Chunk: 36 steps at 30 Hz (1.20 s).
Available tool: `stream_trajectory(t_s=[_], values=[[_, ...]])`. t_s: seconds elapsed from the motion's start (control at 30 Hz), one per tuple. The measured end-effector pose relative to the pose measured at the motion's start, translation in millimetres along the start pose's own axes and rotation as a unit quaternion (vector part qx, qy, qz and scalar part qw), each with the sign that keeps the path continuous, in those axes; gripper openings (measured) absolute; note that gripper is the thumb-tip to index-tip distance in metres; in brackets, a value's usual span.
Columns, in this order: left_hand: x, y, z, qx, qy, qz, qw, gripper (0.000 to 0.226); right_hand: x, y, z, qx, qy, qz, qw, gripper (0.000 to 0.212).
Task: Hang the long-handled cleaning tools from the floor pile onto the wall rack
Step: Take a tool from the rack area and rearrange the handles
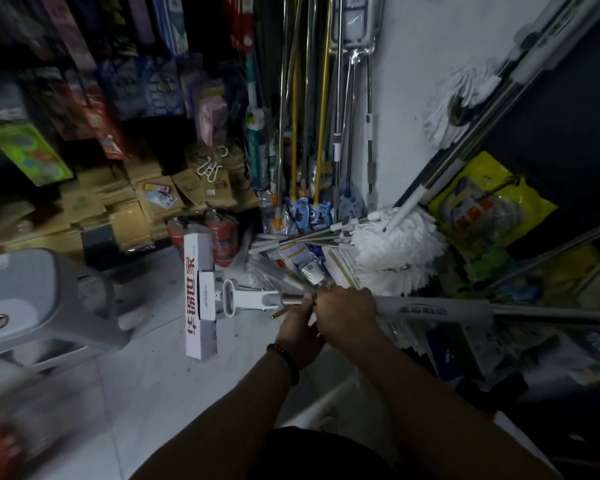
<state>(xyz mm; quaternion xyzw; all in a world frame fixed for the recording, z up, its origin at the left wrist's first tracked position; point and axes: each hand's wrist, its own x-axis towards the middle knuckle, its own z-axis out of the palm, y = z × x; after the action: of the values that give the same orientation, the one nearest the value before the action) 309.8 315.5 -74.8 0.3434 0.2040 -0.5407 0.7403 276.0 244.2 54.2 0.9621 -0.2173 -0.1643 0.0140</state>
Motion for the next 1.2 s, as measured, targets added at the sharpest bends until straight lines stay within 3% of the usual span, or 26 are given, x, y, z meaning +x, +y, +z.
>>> stream_trajectory(t_s=[0.1, 0.17, 0.27, 0.33, 0.43, 0.57, 0.7, 0.8, 0.93, 1.2], values=[[-15.5, 6.8, 10.6, 0.052, 0.006, 0.017, 0.998, 0.065, 3.7, 4.7, -12.8, 0.041, -0.023, 0.032, 0.998, 0.036], [-27.6, 21.9, 9.9, 0.115, 0.009, -0.017, 0.993, 0.057, 3.8, 13.7, -19.6, 0.059, 0.012, 0.062, 0.996, 0.044], [-31.9, 45.4, -12.7, 0.172, 0.038, -0.021, 0.984, 0.073, -0.8, 34.3, -23.2, 0.061, 0.048, 0.112, 0.991, 0.052], [-27.2, 59.4, -24.9, 0.062, 0.077, 0.033, 0.995, 0.079, -6.5, 46.5, -22.6, 0.086, 0.047, 0.131, 0.987, 0.056], [-7.5, 81.8, -34.0, -0.078, 0.147, 0.095, 0.982, 0.062, -15.8, 57.3, -24.0, 0.112, 0.041, 0.150, 0.981, 0.057], [-2.2, 86.8, -28.2, -0.119, 0.146, 0.082, 0.979, 0.045, -27.7, 64.2, -23.8, 0.142, 0.018, 0.164, 0.976, 0.059], [-5.3, 88.4, -17.8, -0.136, 0.116, 0.065, 0.982, 0.034, -29.4, 74.3, 2.6, 0.197, -0.012, 0.178, 0.964, 0.079], [-5.0, 91.9, -9.4, -0.109, 0.108, 0.065, 0.986, 0.034, -25.2, 89.7, 33.3, 0.250, -0.050, 0.181, 0.950, 0.069], [-4.1, 91.4, 5.7, -0.042, 0.085, 0.114, 0.989, 0.039, -33.3, 79.8, 8.6, 0.342, -0.061, 0.145, 0.927, 0.044], [-10.5, 96.9, 55.2, 0.113, 0.006, 0.232, 0.966, 0.041, 11.5, 65.2, -49.8, 0.471, 0.093, 0.085, 0.873, 0.036]])
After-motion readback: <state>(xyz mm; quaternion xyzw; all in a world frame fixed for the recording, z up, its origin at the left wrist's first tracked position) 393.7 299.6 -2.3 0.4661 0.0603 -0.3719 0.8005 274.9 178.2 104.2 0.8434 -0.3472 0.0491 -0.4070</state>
